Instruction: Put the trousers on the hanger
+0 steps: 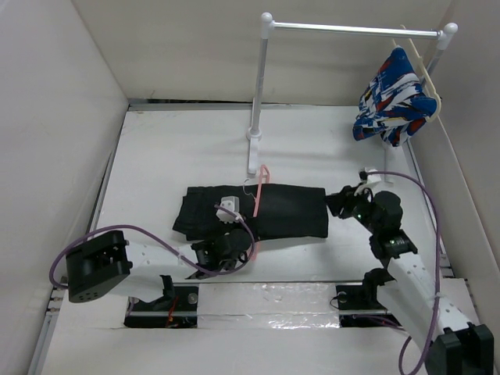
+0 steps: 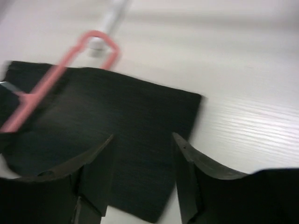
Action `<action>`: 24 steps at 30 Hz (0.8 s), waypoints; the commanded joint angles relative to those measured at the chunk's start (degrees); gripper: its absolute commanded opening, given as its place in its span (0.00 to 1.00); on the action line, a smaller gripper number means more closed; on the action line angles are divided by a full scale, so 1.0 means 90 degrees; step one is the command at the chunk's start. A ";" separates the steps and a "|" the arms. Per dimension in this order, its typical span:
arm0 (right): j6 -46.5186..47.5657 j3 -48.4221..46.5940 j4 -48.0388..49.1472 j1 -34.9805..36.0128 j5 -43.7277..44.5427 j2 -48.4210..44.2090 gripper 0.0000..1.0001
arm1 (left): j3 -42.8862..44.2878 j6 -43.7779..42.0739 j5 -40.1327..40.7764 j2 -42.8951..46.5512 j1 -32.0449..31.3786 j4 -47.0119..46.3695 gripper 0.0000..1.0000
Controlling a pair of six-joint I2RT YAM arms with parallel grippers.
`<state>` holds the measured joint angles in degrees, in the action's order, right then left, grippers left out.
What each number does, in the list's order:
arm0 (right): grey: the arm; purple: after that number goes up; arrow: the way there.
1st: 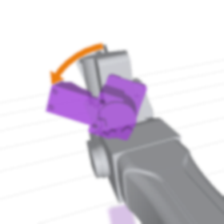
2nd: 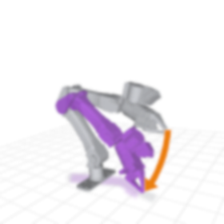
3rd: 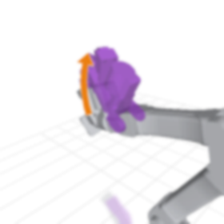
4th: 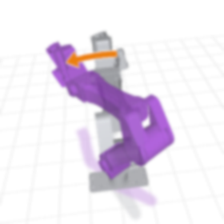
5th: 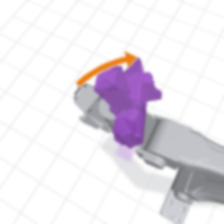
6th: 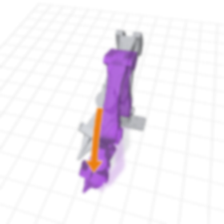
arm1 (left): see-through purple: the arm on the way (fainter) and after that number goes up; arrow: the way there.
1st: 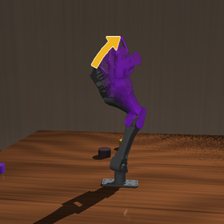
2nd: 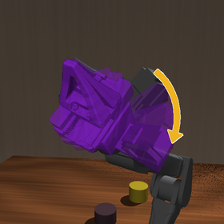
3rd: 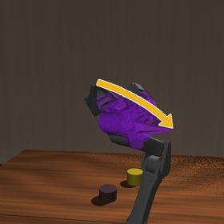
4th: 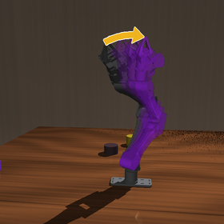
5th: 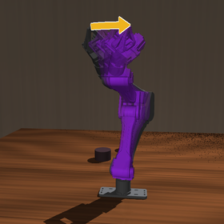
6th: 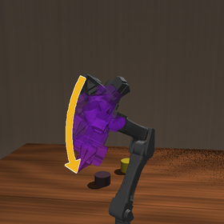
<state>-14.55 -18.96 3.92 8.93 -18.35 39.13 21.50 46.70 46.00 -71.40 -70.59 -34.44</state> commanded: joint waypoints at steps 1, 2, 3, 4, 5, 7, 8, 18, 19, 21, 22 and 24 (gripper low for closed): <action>-0.0852 -0.0179 0.1013 0.1045 -0.0063 -0.0149 0.10 | 0.0511 -0.0344 0.0572 0.0130 -0.0330 -0.0754 0.00; -0.1338 0.0054 0.1348 0.1793 0.0074 -0.0014 0.00 | 0.0531 -0.0403 0.0602 0.0062 -0.0389 -0.0918 0.00; -0.1526 0.0114 0.1651 0.2159 0.0240 0.0104 0.00 | 0.0560 -0.0461 0.0573 0.0013 -0.0389 -0.1007 0.00; -0.1644 0.0134 0.2089 0.2510 0.0687 0.0250 0.00 | 0.0657 -0.0559 0.0553 -0.0016 -0.0457 -0.1037 0.00; -0.1791 0.0057 0.2248 0.2833 0.0942 0.0619 0.00 | 0.0707 -0.0579 0.0553 -0.0065 -0.0458 -0.0979 0.00; -0.1812 -0.0158 0.2338 0.3557 0.1479 0.1030 0.18 | 0.0756 -0.0579 0.0641 -0.0065 -0.0633 -0.0930 0.00; -0.1918 -0.0275 0.2299 0.3704 0.1617 0.1216 0.29 | 0.0746 -0.0570 0.0689 -0.0036 -0.0634 -0.0988 0.00; -0.2710 -0.0315 0.4095 0.4496 0.1872 0.2907 0.65 | 0.0678 -0.0511 0.0758 0.0023 -0.0809 -0.0930 0.00; -0.2710 -0.0334 0.4095 0.4564 0.1960 0.3043 0.64 | 0.0659 -0.0492 0.0787 0.0013 -0.0877 -0.0930 0.00; -0.2710 -0.0442 0.4095 0.4565 0.1990 0.3151 0.63 | 0.0600 -0.0501 0.0817 0.0003 -0.0945 -0.1134 0.00; -0.2739 -0.0413 0.4221 0.4565 0.2009 0.3171 0.60 | 0.0580 -0.0511 0.0788 -0.0007 -0.0946 -0.1193 0.00; -0.2817 -0.0306 0.4387 0.4565 0.2193 0.3113 0.54 | 0.0609 -0.0521 0.0768 -0.0016 -0.0946 -0.1106 0.00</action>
<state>-38.33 -20.14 35.68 49.12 -1.96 67.07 25.26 41.32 53.47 -72.77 -77.56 -35.70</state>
